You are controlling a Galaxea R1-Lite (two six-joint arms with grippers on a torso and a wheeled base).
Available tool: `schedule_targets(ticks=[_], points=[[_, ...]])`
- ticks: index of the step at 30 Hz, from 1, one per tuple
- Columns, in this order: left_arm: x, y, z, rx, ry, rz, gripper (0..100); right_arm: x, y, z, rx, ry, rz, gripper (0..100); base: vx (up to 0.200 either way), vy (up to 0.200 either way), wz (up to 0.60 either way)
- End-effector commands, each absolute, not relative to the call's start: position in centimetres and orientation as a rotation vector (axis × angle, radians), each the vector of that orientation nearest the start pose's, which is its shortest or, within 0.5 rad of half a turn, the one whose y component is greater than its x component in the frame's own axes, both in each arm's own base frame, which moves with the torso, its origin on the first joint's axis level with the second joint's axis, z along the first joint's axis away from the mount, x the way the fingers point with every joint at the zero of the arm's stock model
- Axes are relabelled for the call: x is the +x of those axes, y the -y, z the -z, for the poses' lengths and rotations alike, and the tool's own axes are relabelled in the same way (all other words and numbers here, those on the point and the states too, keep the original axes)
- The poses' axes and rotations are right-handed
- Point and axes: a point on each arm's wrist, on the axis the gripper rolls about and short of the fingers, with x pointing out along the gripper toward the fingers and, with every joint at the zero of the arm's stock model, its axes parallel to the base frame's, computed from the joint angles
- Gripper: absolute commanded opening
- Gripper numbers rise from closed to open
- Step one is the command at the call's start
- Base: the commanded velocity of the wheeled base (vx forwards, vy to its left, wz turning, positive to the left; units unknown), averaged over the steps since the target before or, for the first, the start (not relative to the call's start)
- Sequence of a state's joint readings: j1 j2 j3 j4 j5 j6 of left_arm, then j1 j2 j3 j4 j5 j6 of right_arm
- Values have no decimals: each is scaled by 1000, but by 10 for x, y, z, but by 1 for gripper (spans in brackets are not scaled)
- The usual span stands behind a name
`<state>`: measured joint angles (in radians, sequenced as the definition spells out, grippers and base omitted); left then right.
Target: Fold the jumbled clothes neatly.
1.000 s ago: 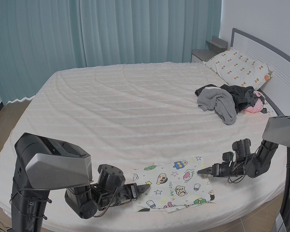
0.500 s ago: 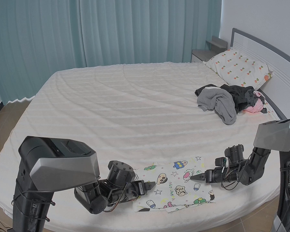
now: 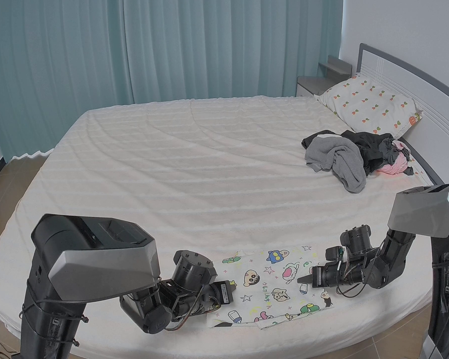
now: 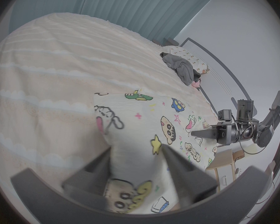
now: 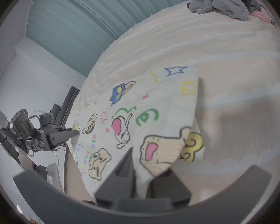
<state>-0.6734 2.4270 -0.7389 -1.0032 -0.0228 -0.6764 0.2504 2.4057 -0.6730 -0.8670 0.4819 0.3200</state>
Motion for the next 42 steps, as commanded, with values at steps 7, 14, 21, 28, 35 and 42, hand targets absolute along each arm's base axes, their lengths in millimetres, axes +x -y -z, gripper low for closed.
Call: schedule_targets(ticks=[7,14,21,28,35,42], points=[[280,224,49,-419,-854,406,0,320,-97,56,420,-973,-537,0,0,0,0],[276,226,50,-414,-858,408,0,316,-97,49,418,-961,-542,0,0,0,0],[273,227,36,-492,-851,394,0,307,-96,35,430,-898,-563,0,0,0,0],[266,223,9,-571,-815,407,0,293,-96,27,478,-813,-583,0,0,0,0],[265,222,7,-573,-811,409,0,284,-98,23,473,-795,-602,0,0,0,0],[264,220,7,-571,-814,407,0,281,-97,16,479,-784,-604,0,0,-29,0]])
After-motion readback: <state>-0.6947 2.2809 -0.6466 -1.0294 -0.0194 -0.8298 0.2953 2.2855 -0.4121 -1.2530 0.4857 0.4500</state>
